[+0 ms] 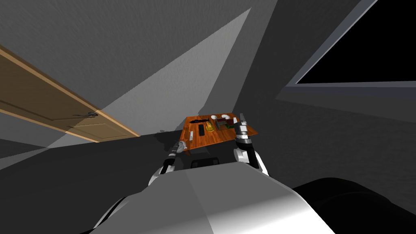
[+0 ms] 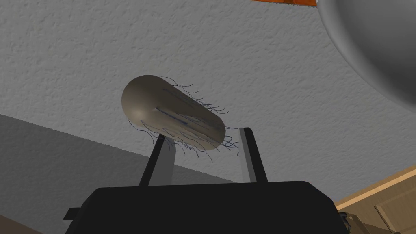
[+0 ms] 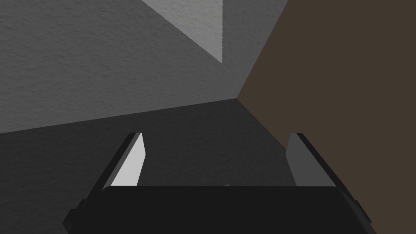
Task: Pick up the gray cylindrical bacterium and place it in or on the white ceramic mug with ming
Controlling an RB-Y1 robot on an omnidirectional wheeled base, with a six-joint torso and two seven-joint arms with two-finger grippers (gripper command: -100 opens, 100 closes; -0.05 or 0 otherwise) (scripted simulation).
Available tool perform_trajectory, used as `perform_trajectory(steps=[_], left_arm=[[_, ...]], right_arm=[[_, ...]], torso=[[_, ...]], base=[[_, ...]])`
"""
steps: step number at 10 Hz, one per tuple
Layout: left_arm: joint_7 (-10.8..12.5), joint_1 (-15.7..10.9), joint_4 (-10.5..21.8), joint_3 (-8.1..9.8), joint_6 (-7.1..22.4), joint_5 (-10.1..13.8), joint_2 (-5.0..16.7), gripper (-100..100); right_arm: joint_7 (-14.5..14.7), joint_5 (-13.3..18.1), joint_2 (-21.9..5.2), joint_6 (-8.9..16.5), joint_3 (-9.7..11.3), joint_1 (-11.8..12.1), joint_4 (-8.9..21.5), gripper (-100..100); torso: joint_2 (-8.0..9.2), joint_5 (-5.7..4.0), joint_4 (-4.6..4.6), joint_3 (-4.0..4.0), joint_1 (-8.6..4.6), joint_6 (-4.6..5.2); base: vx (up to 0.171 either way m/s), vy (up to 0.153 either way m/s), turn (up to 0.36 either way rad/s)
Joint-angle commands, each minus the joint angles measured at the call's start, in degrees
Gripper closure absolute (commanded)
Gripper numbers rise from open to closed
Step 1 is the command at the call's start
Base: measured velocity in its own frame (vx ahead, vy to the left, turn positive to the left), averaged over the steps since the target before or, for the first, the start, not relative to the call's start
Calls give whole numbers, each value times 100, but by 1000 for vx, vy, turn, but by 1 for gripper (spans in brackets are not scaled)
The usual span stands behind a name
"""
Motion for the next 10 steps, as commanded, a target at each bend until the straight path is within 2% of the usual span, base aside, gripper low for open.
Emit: perform_trajectory(steps=[1, 2, 6, 7, 8, 9, 10], left_arm=[[0, 0, 0, 0, 0, 0, 0, 100], [-25, 3, -4, 0, -19, -6, 5, -100], [-24, 2, -4, 0, -18, -6, 6, -100], [-24, 2, -4, 0, -18, -6, 6, 0], [216, -22, -119, 43, 162, -58, 202, -100], [216, -22, -119, 43, 162, -58, 202, -100], [336, -33, -177, 65, 253, -85, 301, -100]], right_arm=[[0, 0, 0, 0, 0, 0, 0, 0], [0, 0, 0, 0, 0, 0, 0, 0], [0, 0, 0, 0, 0, -1, 0, 0], [0, 0, 0, 0, 0, -1, 0, 0], [0, 0, 0, 0, 0, -1, 0, 0], [0, 0, 1, 0, 1, -1, 0, 0], [0, 0, 1, 0, 1, -1, 0, 0]], torso=[[0, 0, 0, 0, 0, 0], [3, 3, -1, 1, -1, 2], [9, 3, 1, 4, -5, 1], [9, 3, 1, 4, -5, 1], [9, 3, 1, 4, -5, 1], [20, -1, 3, 10, -20, 4], [28, -2, 4, 15, -26, 1]], base=[[17, 13, 5], [0, 0, 0], [0, 0, 0], [0, 0, 0], [-40, -52, -80], [-55, -62, -40], [-50, -55, -30]])
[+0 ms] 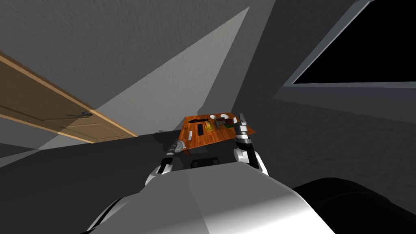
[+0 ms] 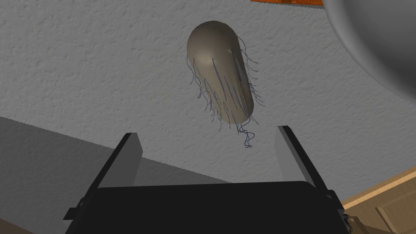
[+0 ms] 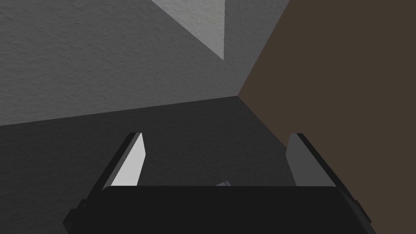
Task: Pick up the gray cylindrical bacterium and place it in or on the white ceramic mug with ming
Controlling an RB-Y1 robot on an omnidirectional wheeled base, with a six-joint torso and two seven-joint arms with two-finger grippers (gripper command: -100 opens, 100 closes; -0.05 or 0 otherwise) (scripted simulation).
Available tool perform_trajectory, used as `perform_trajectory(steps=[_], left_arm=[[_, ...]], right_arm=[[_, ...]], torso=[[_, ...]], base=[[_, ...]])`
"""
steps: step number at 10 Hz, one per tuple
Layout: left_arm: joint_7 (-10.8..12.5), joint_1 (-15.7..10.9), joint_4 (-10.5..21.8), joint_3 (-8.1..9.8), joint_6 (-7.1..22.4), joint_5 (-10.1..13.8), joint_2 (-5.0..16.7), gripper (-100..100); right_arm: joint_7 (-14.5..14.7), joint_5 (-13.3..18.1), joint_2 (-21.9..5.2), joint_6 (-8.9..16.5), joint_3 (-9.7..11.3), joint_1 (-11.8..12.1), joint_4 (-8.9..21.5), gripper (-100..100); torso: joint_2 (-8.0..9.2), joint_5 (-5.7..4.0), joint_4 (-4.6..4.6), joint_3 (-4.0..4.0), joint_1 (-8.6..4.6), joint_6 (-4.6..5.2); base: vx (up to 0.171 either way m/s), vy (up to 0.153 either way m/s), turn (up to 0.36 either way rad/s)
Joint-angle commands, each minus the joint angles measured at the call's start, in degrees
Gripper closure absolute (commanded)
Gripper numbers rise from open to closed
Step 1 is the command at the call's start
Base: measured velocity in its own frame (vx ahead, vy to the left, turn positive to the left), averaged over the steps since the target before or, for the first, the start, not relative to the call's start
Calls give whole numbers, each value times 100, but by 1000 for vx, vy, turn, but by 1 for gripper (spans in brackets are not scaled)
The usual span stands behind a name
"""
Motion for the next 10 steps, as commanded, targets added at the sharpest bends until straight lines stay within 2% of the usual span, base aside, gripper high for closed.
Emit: perform_trajectory(steps=[1, 2, 4, 5, 6, 7, 9, 10], left_arm=[[214, -65, 1, 32, 107, -39, 181, -100], [334, -77, -57, 54, 197, -66, 279, -100], [334, -77, -57, 54, 197, -66, 279, -100], [575, -100, -172, 97, 377, -119, 476, -100], [695, -112, -230, 119, 467, -145, 574, -100], [695, -112, -230, 119, 467, -145, 574, -100], [935, -135, -345, 162, 648, -198, 770, -100], [935, -135, -345, 162, 648, -198, 770, -100]], right_arm=[[0, 0, 0, 0, 0, 0, 0, 0], [0, 0, 0, 0, 0, 0, 0, 0], [0, 0, 0, 0, 0, 0, 0, 0], [0, 0, 0, 0, 0, 1, 0, 0], [0, 0, 0, 0, 0, 0, 0, 0], [0, 0, 0, 0, 0, 0, 0, 0], [0, 0, 0, 0, 0, 0, 0, 0], [0, 0, 0, 0, 0, 0, 0, 0]], torso=[[0, 0, 0, 0, 0, 0], [-1, -1, 0, -1, -1, 0], [-7, 0, -1, -4, 2, 0], [-13, 3, -3, -7, 12, -1], [-8, 1, -2, -5, 5, 1], [-2, -1, 0, -1, -4, 1], [-3, 0, 0, -1, -1, 0], [1, 0, 0, 0, 0, -1]], base=[[-46, -61, -46], [-43, -72, -63], [-18, -33, -3], [-32, -48, -70], [-55, -78, -79], [-44, -65, -19], [-44, -58, -37], [-33, -43, -18]])
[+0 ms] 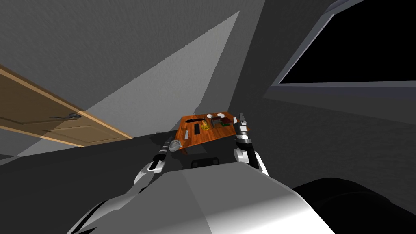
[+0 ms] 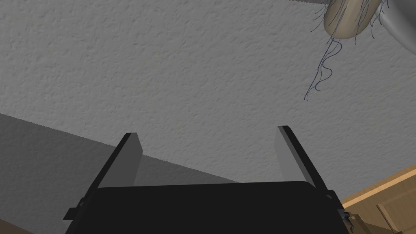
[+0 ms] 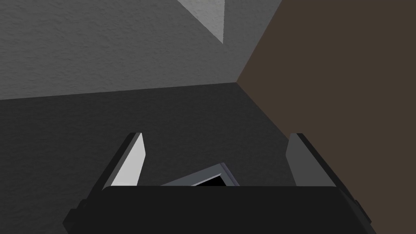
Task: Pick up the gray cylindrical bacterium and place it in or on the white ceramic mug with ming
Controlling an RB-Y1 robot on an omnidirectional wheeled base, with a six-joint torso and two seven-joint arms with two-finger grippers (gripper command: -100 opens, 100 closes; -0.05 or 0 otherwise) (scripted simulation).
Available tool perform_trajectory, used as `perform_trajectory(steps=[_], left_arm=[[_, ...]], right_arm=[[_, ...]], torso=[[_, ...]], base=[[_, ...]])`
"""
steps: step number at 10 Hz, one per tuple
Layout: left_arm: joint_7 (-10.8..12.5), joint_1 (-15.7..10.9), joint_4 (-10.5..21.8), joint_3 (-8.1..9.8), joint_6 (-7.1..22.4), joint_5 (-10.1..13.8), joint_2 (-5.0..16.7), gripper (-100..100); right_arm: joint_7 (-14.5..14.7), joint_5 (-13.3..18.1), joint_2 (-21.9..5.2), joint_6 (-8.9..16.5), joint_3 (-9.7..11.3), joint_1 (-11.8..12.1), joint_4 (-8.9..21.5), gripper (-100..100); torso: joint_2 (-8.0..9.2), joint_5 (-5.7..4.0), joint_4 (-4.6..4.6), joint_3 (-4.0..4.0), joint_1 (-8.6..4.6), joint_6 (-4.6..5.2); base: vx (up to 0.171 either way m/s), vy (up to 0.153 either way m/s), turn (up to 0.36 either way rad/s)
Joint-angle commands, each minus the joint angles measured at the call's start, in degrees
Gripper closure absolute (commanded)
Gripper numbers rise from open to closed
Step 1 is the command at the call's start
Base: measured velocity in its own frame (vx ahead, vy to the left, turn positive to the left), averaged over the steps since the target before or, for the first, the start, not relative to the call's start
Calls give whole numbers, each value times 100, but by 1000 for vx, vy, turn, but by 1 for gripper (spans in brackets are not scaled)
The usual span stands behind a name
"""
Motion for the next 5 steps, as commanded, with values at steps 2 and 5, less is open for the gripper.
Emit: perform_trajectory(steps=[2, 5], left_arm=[[7, -15, 25, 1, -13, -1, 5, 0], [7, -13, 23, 1, -12, -1, 4, 0]], right_arm=[[0, 0, 0, 0, 0, 0, 0, 0], [0, 0, 0, 0, -1, 1, 0, 0]], torso=[[-7, 2, -2, -4, 9, -1], [-13, 4, -3, -8, 17, -1]], base=[[-5, -8, -1], [0, 0, 0]])
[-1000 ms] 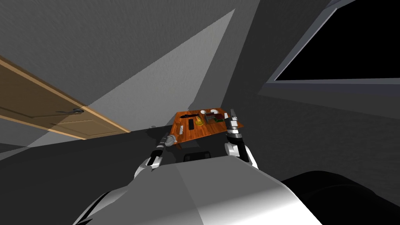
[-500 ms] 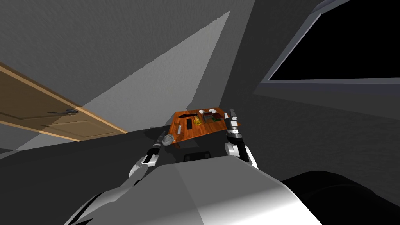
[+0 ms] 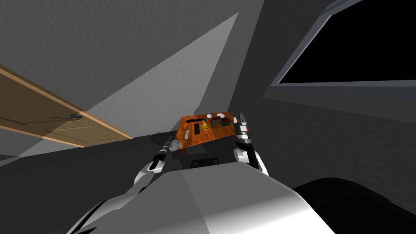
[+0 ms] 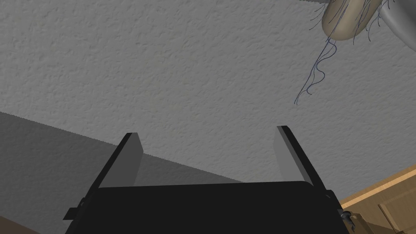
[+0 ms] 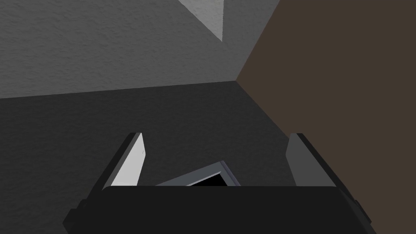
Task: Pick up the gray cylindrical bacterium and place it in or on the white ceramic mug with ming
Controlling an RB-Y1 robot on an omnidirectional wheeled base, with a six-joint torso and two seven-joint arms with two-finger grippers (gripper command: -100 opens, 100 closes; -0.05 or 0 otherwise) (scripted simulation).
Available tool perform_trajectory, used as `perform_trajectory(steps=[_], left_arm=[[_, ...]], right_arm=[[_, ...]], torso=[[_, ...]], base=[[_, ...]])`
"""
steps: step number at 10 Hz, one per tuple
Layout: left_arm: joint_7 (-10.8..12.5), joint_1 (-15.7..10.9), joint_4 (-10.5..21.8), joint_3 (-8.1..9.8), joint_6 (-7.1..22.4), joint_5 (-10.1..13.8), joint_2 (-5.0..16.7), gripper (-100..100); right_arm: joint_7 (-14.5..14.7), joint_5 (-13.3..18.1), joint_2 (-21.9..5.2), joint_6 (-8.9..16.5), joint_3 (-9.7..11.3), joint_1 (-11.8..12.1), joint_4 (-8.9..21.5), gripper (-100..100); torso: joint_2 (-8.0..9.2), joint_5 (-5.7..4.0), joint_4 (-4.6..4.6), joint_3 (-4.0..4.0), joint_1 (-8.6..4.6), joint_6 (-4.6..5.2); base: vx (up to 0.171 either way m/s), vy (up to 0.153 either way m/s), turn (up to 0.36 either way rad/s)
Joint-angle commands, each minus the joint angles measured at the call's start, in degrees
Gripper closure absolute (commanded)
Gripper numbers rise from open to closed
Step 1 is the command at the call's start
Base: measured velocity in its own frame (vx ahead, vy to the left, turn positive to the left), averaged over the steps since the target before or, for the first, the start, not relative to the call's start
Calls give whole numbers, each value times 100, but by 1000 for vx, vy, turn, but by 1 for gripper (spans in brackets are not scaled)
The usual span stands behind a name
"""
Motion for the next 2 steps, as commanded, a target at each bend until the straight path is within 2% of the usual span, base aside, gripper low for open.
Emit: perform_trajectory(steps=[1, 2], left_arm=[[0, 0, 0, 0, 0, 0, 0, 0], [0, 0, 0, 0, 0, 0, 0, 0]], right_arm=[[0, 0, 0, 0, 0, 0, 0, 0], [0, 0, 0, 0, 0, 0, 0, 0]], torso=[[0, 0, 0, 0, 0, 0], [0, 0, 0, 0, 0, 0]], base=[[0, 0, 0], [0, 0, 0]])
